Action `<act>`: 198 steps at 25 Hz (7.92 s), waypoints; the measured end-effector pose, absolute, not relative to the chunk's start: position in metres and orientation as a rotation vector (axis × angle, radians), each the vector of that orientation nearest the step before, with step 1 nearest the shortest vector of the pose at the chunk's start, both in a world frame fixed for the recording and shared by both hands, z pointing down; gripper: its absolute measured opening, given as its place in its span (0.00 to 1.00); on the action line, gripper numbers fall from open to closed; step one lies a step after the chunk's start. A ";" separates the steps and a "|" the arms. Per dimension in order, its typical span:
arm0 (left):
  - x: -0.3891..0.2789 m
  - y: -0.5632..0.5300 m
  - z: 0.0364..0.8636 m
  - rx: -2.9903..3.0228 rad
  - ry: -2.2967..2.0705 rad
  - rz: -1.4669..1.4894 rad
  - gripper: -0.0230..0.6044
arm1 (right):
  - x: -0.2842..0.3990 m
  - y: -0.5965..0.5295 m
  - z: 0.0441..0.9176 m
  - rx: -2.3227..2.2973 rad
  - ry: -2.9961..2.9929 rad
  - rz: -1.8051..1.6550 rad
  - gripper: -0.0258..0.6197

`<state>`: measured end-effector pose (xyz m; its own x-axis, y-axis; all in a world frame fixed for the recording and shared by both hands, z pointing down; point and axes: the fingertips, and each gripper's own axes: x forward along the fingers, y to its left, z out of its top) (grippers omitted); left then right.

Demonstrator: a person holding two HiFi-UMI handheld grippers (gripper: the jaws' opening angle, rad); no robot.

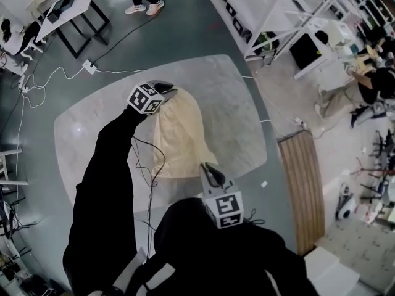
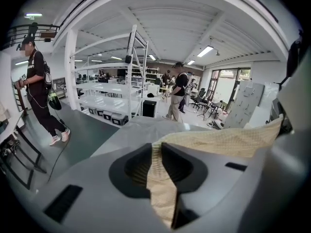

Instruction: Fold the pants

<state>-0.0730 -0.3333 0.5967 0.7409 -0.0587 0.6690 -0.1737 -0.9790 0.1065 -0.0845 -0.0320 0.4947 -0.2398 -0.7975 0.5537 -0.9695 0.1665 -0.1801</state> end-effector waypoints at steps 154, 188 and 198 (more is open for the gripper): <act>-0.202 -0.162 0.588 2.630 -0.767 0.752 0.09 | -0.105 -0.136 0.570 0.743 -2.677 0.412 0.09; -0.224 -0.001 0.665 2.415 -0.836 0.788 0.22 | -0.116 0.038 0.643 0.421 -2.425 0.345 0.18; -0.216 -0.048 0.600 2.371 -1.120 0.558 0.04 | -0.098 -0.030 0.579 1.017 -2.553 0.555 0.04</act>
